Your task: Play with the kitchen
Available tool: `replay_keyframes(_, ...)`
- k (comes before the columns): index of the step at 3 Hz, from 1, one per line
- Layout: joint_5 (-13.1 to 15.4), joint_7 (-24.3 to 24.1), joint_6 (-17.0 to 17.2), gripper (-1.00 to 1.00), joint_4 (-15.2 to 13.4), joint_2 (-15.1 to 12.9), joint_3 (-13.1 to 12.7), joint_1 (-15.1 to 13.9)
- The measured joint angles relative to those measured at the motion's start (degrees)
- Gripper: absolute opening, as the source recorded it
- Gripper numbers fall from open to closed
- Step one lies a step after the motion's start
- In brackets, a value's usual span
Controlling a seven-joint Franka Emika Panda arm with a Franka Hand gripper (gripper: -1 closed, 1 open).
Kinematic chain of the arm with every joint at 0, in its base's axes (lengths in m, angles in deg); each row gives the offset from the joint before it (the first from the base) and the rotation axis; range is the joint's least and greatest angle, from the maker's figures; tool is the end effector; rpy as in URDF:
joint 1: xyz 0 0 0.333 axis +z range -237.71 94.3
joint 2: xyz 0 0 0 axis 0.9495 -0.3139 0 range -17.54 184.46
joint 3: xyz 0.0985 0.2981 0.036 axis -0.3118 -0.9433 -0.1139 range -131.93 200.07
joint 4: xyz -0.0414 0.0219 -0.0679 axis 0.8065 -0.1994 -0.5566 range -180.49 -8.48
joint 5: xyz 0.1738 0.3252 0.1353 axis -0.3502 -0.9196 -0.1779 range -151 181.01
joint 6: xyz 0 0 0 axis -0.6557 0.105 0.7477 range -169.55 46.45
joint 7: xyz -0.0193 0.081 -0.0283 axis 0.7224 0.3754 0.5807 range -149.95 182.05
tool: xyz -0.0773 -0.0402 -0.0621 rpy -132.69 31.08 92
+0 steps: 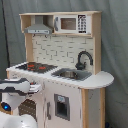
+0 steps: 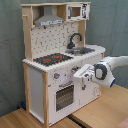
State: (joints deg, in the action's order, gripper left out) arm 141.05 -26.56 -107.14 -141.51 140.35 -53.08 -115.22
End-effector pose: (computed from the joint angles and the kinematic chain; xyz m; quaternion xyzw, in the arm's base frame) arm 0.3461 0.3403 0.3232 0.1435 0.6587 0.2609 0.6910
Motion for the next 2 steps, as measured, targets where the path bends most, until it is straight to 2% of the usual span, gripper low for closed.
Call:
replay_keyframes(1, -4.6, 1.1, 0.0, -1.0, -0.1, 3.8, -0.6, -0.3)
replay_keyframes(2, -6.3, 0.9, 0.0, -1.0, -0.2, 3.8, -0.5, -0.3)
